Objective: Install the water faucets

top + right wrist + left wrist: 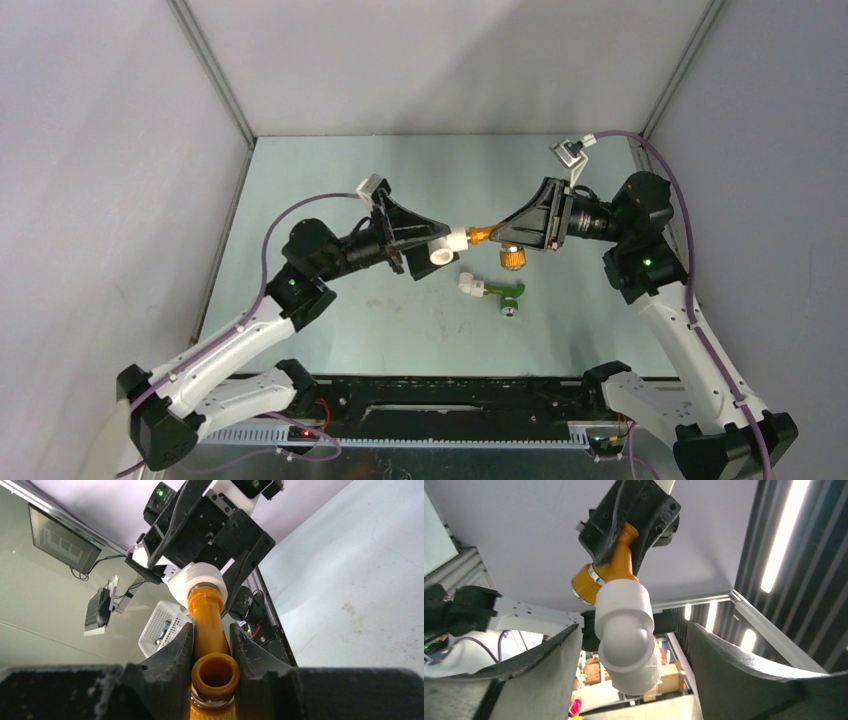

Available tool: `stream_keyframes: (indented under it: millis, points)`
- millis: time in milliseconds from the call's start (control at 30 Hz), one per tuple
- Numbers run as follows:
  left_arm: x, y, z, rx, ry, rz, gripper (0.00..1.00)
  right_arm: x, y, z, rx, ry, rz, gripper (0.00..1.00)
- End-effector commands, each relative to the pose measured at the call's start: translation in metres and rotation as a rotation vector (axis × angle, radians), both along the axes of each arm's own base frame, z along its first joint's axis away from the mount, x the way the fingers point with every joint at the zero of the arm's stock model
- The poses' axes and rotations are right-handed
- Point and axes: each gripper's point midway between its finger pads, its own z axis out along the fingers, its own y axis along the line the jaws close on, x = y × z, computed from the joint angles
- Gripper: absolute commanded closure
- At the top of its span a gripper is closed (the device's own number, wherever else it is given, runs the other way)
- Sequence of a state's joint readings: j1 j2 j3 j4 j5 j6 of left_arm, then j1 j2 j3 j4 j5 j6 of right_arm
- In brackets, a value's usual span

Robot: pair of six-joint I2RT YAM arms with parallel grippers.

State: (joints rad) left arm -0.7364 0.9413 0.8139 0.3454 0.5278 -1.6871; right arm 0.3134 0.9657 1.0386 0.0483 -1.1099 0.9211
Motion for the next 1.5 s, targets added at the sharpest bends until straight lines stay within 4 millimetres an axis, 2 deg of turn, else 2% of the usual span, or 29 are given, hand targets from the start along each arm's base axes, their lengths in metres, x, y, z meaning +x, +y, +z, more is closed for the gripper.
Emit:
stream_keyframes:
  millis: [0,200,267,367,433,567,767,1033,1133,1333,1467]
  points:
    - [-0.016,-0.001,0.035,-0.098,-0.066,-0.059,0.29,-0.002,-0.003,0.032,0.053,-0.121,-0.036,1.00]
    - [-0.009,-0.006,0.025,0.033,-0.157,-0.002,0.88,-0.006,-0.004,0.027,0.037,-0.071,-0.031,1.00]
    - [-0.007,-0.005,0.020,0.101,-0.204,0.024,1.00,-0.007,-0.004,0.022,0.025,-0.036,-0.032,1.00]
    - [0.001,-0.001,0.013,0.229,-0.317,0.092,1.00,-0.010,-0.005,0.013,0.002,0.029,-0.029,1.00]
    - [0.007,0.005,-0.003,0.357,-0.399,0.127,1.00,-0.014,-0.006,0.009,-0.009,0.060,-0.019,1.00]
    - [0.024,0.027,-0.015,0.556,-0.648,0.247,1.00,-0.021,-0.005,0.000,-0.035,0.122,0.014,1.00]
    - [0.027,0.045,0.006,0.653,-1.114,0.351,1.00,-0.029,0.000,-0.006,-0.050,0.209,0.076,1.00]
    - [0.016,0.059,0.045,0.759,-1.698,0.418,1.00,-0.035,0.009,-0.003,-0.041,0.235,0.139,1.00]
    - [-0.008,0.055,0.044,0.747,-2.065,0.318,1.00,-0.037,0.011,0.001,-0.032,0.248,0.163,1.00]
    - [-0.015,0.054,0.056,0.898,-2.455,0.360,1.00,-0.037,0.014,0.001,-0.030,0.276,0.184,1.00]
    - [-0.020,0.041,0.055,1.112,-2.792,0.337,1.00,-0.037,0.015,0.001,-0.031,0.288,0.193,1.00]
